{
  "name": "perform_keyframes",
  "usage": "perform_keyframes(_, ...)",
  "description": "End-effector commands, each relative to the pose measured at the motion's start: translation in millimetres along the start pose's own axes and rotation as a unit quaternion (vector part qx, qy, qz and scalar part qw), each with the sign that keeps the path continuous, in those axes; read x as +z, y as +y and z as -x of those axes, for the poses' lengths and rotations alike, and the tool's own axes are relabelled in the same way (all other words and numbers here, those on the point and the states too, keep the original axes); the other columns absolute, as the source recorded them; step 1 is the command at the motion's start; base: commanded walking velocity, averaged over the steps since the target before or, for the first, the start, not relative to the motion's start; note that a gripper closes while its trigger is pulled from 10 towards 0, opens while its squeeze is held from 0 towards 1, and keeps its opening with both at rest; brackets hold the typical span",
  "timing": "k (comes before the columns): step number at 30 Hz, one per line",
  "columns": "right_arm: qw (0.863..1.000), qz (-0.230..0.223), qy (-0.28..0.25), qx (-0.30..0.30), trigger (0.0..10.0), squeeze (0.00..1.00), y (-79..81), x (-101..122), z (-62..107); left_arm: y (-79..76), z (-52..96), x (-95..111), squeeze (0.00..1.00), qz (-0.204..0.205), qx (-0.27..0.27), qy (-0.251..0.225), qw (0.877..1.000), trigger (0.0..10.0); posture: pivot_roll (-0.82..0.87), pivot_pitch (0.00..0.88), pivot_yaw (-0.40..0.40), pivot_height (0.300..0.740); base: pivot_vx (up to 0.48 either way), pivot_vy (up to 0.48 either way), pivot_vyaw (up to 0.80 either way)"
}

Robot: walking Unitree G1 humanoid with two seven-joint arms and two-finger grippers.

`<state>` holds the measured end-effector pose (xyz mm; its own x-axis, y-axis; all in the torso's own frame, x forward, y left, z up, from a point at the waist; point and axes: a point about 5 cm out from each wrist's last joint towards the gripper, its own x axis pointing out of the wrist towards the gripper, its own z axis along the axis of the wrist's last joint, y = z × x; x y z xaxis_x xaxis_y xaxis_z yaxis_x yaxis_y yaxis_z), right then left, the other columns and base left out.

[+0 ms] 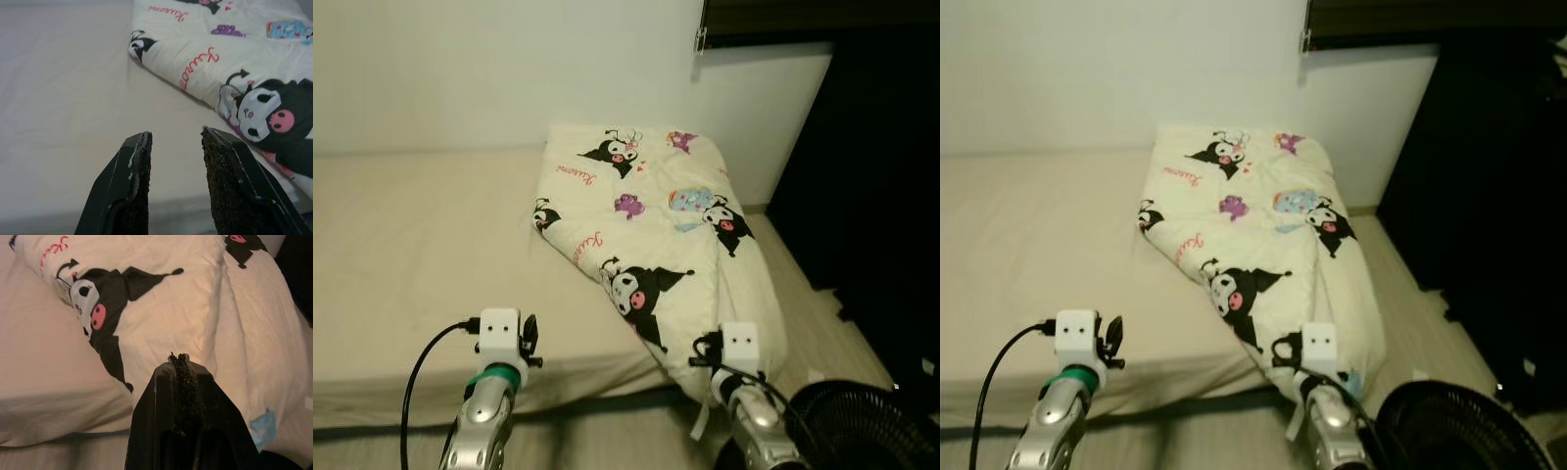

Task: Clean up the room

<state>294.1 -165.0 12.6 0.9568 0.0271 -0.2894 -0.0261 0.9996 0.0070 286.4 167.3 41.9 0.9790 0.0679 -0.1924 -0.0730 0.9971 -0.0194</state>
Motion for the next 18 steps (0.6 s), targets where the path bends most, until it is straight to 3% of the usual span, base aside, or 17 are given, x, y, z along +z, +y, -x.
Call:
perform_keyframes(1, 1.0, -0.01, 0.01, 0.005, 10.0, 0.0, 7.4, -5.2, 1.5, 8.1, 2.9, -4.4, 0.0, 0.0, 0.011, 0.009, 1.0, 10.0, 0.01, 0.0, 0.08, 0.74, 0.0, 0.48, 0.0)
perform_keyframes(9, 1.0, -0.004, 0.015, 0.001, 10.0, 0.0, 6.7, -7.4, 2.3, 7.8, 2.8, -1.6, 0.0, -0.02, 0.004, -0.002, 1.0, 10.0, 0.01, 0.0, 0.082, 0.74, 0.0, 0.06, 0.0)
perform_keyframes(13, 1.0, -0.004, 0.018, 0.003, 10.0, 0.0, 6.9, -8.8, 2.6, 8.0, 1.5, 1.3, 0.0, -0.052, 0.0, -0.008, 0.999, 10.0, 0.01, 0.0, 0.08, 0.74, 0.0, 0.0, 0.0)
perform_keyframes(18, 1.0, 0.002, 0.019, 0.005, 10.0, 0.0, 7.6, -8.5, 2.2, 8.3, 0.3, 4.5, 0.0, -0.044, -0.004, -0.013, 0.999, 10.0, 0.01, 0.0, 0.078, 0.74, 0.0, 0.0, 0.0)
